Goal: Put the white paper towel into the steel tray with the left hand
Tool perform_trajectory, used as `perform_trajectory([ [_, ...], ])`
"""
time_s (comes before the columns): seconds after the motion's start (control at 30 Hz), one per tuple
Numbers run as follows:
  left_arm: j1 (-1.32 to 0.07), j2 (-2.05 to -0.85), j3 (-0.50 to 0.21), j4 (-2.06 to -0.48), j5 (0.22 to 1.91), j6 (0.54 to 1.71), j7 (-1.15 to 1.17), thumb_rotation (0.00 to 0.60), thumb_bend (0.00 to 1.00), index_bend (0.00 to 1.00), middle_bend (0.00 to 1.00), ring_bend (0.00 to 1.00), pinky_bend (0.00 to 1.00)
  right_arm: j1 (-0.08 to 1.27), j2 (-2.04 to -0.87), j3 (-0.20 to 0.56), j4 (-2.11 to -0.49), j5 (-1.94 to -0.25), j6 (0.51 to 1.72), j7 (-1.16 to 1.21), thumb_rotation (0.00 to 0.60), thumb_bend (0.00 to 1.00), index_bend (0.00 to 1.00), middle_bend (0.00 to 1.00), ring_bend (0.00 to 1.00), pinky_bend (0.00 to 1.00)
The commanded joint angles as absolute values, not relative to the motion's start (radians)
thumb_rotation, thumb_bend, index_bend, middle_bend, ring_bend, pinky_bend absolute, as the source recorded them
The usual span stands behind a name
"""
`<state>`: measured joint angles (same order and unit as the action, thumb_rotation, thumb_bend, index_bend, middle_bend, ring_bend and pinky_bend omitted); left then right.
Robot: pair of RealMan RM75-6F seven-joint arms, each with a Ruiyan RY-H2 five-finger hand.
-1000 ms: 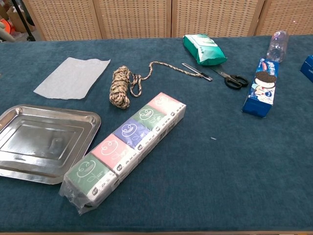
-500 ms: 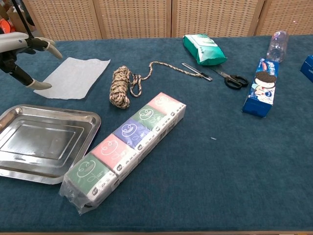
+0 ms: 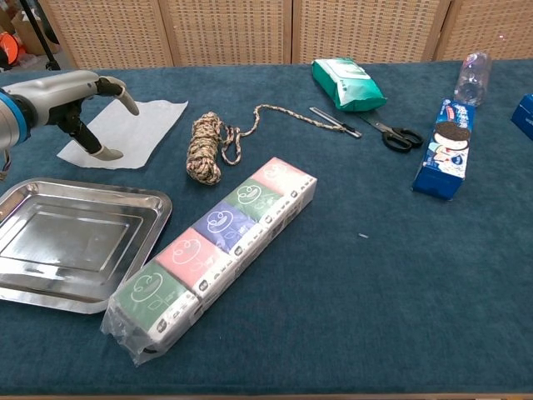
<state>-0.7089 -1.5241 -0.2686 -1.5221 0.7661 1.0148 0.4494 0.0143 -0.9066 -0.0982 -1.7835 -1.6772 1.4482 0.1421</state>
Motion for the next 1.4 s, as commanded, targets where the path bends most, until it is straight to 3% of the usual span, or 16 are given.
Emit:
perform_trajectory([
  [0.03,-0.735,-1.557,-0.273,-1.514,0.713,1.037,0.494,0.600,0.25,0.28,0.00,0.00,0.02,0.015,-0.905,-0.098,-1.782,-1.677,1.448,0.147,0.600,0.09,0.31,0.00,0.00,0.00],
  [0.6,-0.809,-1.604,-0.264,-1.459,0.612,1.017,0.590,0.600,0.25,0.29,0.00,0.00,0.02,0.015,-0.901,-0.101,-1.781,-1.683,1.451,0.157,0.600,0.09,0.31,0.00,0.00,0.00],
  [1.4,-0.845,-1.750,-0.212,-1.292,0.646,1.128,0.725,0.600,0.26,0.31,0.00,0.00,0.02,0.010,-0.895,-0.100,-1.776,-1.688,1.470,0.180,0.600,0.09,0.31,0.00,0.00,0.00],
])
